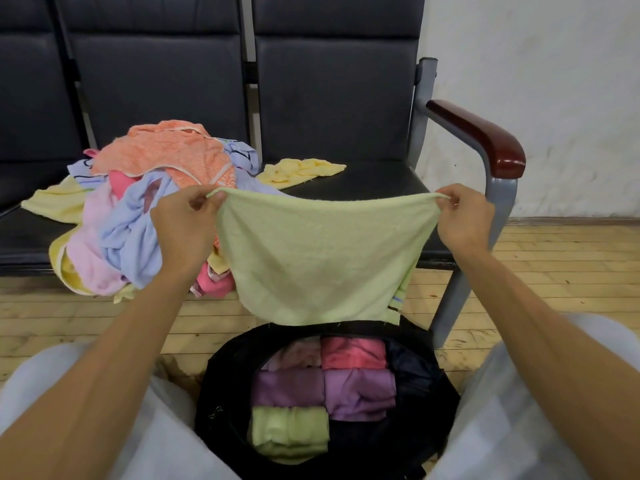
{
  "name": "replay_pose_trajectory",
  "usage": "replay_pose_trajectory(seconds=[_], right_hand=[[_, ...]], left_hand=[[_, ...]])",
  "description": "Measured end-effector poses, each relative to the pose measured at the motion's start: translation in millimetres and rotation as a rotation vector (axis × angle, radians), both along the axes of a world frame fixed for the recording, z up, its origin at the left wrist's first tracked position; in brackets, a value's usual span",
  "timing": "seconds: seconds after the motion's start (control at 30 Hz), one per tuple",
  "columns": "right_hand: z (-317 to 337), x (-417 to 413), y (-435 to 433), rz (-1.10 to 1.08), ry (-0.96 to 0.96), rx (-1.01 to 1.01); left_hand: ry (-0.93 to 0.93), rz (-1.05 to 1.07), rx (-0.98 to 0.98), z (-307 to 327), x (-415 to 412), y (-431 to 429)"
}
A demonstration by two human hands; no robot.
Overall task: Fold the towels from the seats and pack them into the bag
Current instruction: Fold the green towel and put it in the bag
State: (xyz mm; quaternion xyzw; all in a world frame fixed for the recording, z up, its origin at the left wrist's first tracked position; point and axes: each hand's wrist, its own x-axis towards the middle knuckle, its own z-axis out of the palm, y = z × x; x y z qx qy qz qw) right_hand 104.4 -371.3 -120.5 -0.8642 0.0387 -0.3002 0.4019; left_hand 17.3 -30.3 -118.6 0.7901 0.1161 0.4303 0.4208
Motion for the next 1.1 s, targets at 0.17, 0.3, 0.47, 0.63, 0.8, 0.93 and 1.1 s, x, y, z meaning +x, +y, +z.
replay_pose_trajectory(seconds=[0.17, 0.3, 0.47, 0.63, 0.8, 0.93, 1.1], right_hand=[[-5, 8, 1, 0.000, 0.043, -0.010], [-2, 4, 2, 0.060, 0.103, 0.041], [10, 7, 0, 0.159, 0.090, 0.451], [13, 13, -10, 0.155, 0.065, 0.271], [24, 34, -14, 0.101, -0.039, 0.208], [30, 63, -11, 0.029, -0.051, 0.131], [25, 109, -5, -0.011, -0.040, 0.042]], left_hand=[[-0.007, 0.010, -0.004, -3, 2, -1], [0.060, 0.013, 0.010, 0, 4, 2], [0.109, -0.078, -0.003, 13, 8, 4], [0.229, -0.174, -0.064, 26, 15, -9], [0.283, -0.274, -0.225, 34, 43, -11], [0.266, -0.325, -0.310, 33, 77, -13], [0.234, -0.363, -0.322, 25, 128, -11]])
